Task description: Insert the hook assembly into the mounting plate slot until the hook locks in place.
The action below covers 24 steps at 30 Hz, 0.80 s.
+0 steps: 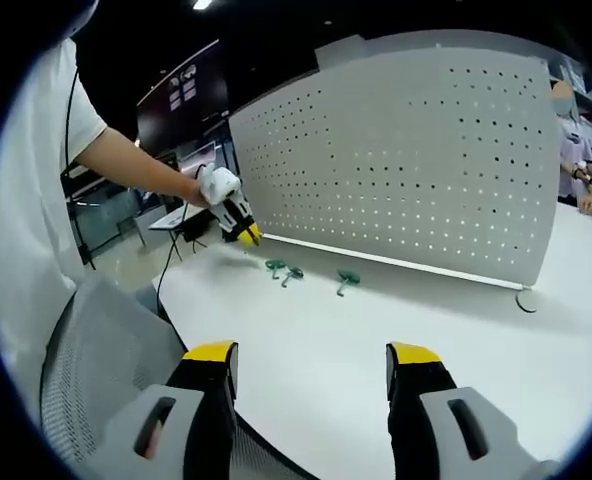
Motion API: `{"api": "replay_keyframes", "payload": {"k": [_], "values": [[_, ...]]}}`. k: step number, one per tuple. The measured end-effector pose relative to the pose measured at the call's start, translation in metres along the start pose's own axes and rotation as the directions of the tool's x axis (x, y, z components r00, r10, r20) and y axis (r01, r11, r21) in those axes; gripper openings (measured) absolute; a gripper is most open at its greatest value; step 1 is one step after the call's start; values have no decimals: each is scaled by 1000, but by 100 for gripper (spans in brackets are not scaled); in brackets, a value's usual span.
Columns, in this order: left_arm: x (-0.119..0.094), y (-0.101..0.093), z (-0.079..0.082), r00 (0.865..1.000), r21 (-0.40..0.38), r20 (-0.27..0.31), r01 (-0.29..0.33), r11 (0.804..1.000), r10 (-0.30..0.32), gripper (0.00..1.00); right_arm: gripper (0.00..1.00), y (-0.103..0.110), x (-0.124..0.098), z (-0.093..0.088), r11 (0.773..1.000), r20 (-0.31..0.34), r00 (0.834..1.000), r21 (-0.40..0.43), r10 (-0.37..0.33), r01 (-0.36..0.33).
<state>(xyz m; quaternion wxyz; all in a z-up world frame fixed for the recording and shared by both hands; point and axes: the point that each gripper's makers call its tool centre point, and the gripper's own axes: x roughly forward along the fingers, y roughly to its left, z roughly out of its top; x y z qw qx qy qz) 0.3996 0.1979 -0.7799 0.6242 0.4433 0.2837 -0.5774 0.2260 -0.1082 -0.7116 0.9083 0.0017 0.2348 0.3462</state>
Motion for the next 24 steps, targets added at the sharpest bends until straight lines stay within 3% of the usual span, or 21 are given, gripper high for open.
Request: {"api": "replay_keyframes", "payload": {"k": [8, 16, 20, 24], "values": [[-9, 1, 9, 997, -54, 53, -52, 997, 55, 1, 58, -1, -1, 1, 1000, 9, 1000, -6, -1, 1], [-17, -5, 25, 985, -126, 124, -105, 986, 121, 1, 58, 1, -1, 3, 1000, 16, 1000, -6, 3, -3], [-21, -8, 31, 976, -183, 155, -124, 975, 153, 1, 58, 2, -1, 4, 1000, 18, 1000, -9, 3, -3], [-31, -7, 42, 952, -246, 212, -167, 955, 221, 1, 59, 2, -2, 6, 1000, 28, 1000, -8, 2, -2]]}}
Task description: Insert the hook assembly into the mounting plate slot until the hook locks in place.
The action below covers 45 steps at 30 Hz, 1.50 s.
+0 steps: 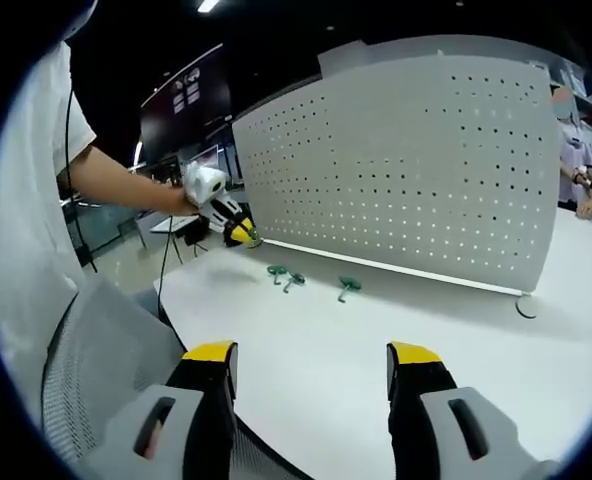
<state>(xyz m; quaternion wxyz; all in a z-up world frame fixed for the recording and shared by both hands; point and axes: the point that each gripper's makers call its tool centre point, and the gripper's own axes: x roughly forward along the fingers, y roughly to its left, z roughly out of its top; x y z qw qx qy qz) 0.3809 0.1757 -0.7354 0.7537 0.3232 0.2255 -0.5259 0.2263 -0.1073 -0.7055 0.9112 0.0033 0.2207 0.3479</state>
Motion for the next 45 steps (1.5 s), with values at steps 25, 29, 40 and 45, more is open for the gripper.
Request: {"api": "replay_keyframes", "payload": {"k": [25, 29, 40, 45], "values": [[-29, -16, 48, 964, -184, 202, -134, 974, 171, 1, 59, 2, -1, 2, 1000, 11, 1000, -8, 6, -6], [-31, -20, 56, 947, -239, 247, -146, 960, 205, 1, 59, 2, -1, 2, 1000, 14, 1000, -9, 7, -7], [-39, -38, 70, 923, -306, 293, -155, 939, 248, 1, 58, 2, -2, 5, 1000, 33, 999, 8, 11, -11], [-41, -46, 78, 906, -347, 317, -164, 923, 280, 1, 58, 3, -2, 6, 1000, 41, 999, 4, 12, -12]]}}
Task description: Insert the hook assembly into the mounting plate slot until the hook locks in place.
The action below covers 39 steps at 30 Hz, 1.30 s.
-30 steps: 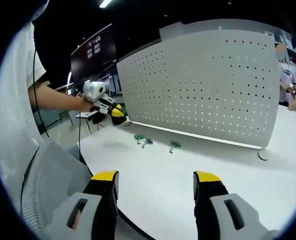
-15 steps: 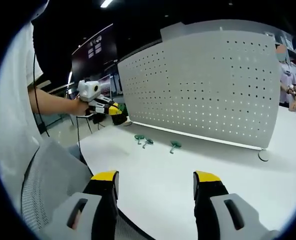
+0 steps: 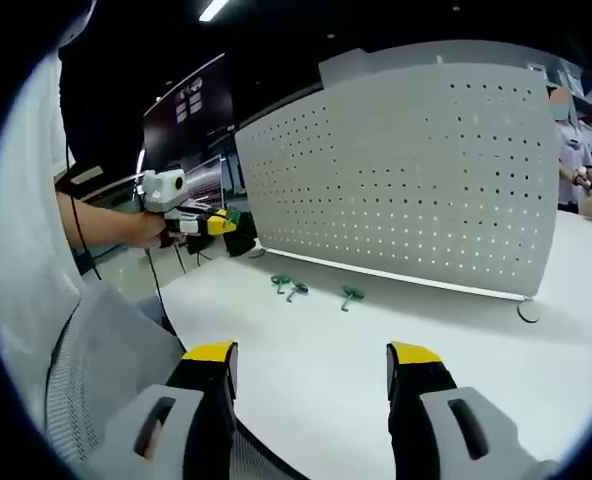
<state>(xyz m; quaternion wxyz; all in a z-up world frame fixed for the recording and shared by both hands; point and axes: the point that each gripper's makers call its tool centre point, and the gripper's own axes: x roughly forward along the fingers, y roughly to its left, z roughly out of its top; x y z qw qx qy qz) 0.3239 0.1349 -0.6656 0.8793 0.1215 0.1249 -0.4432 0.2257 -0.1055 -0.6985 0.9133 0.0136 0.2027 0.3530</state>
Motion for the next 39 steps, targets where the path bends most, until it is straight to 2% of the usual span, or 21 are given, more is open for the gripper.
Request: {"api": "replay_keyframes", "payload": {"k": [5, 8, 14, 22, 32, 39], "values": [[-3, -12, 8, 999, -34, 38, -14, 999, 15, 1, 58, 0, -1, 1, 1000, 5, 1000, -3, -2, 2], [-5, -15, 18, 996, -72, 81, -31, 997, 37, 1, 58, 0, -1, 1, 1000, 6, 1000, -4, -2, 2], [-10, -18, 25, 991, -110, 114, -52, 993, 64, 1, 58, 1, -1, 1, 1000, 7, 1000, -3, -1, 1], [-7, -21, 19, 993, -112, 97, -56, 992, 67, 1, 58, 1, -1, 2, 1000, 14, 1000, 0, 4, -4], [-7, -23, 20, 993, -113, 102, -55, 992, 66, 1, 58, 2, -2, 5, 1000, 17, 1000, -11, 1, 0], [-6, -23, 23, 991, -113, 109, -62, 992, 75, 1, 56, 2, -8, 22, 999, 89, 996, -35, 0, 4]]}}
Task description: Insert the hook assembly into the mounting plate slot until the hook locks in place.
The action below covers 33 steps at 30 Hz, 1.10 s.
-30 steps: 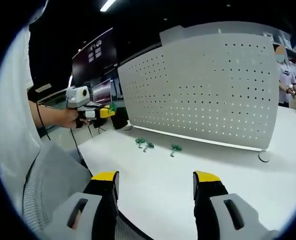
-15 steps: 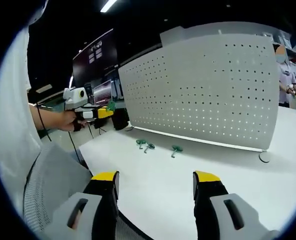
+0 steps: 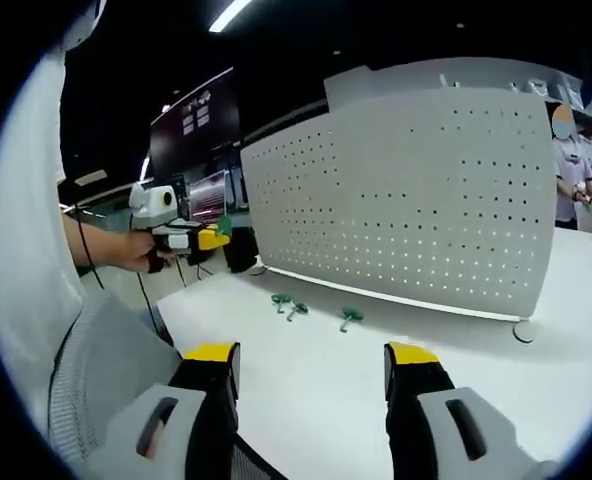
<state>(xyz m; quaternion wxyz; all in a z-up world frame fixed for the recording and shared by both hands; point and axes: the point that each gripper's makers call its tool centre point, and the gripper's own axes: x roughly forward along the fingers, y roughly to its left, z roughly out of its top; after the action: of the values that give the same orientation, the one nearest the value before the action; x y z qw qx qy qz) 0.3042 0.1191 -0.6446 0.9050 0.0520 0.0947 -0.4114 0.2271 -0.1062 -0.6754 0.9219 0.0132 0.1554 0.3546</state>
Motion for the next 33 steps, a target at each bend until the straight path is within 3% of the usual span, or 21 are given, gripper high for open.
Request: {"api": "replay_keyframes", "payload": {"k": [2, 4, 6, 15, 19, 22, 33], "values": [[0, 0, 1, 1000, -6, 4, 0, 1000, 0, 1, 55, 2, -2, 14, 1000, 73, 997, -26, 3, -1], [1, 0, 2, 1000, -3, 7, 1, 1000, -1, 1, 52, 7, -8, 35, 998, 185, 982, -63, 28, -17], [1, 0, 2, 1000, -2, 6, 1, 1000, -1, 1, 53, 10, -11, 46, 998, 228, 973, -58, 34, -21], [3, 0, 4, 1000, 5, 5, -5, 1000, 5, 1, 49, 14, -6, 48, 996, 201, 978, -78, 52, -37], [7, -5, 7, 1000, 7, 10, 1, 1000, -1, 1, 44, 22, 1, 51, 994, 179, 980, -78, 89, -76], [10, -10, 9, 1000, -8, 19, 22, 1000, -21, 2, 39, 26, 4, 58, 993, 197, 974, -34, 114, -110], [23, -23, 24, 998, -16, 56, 25, 1000, -24, 2, 37, 36, 24, 76, 989, 224, 964, -29, 146, -143]]}}
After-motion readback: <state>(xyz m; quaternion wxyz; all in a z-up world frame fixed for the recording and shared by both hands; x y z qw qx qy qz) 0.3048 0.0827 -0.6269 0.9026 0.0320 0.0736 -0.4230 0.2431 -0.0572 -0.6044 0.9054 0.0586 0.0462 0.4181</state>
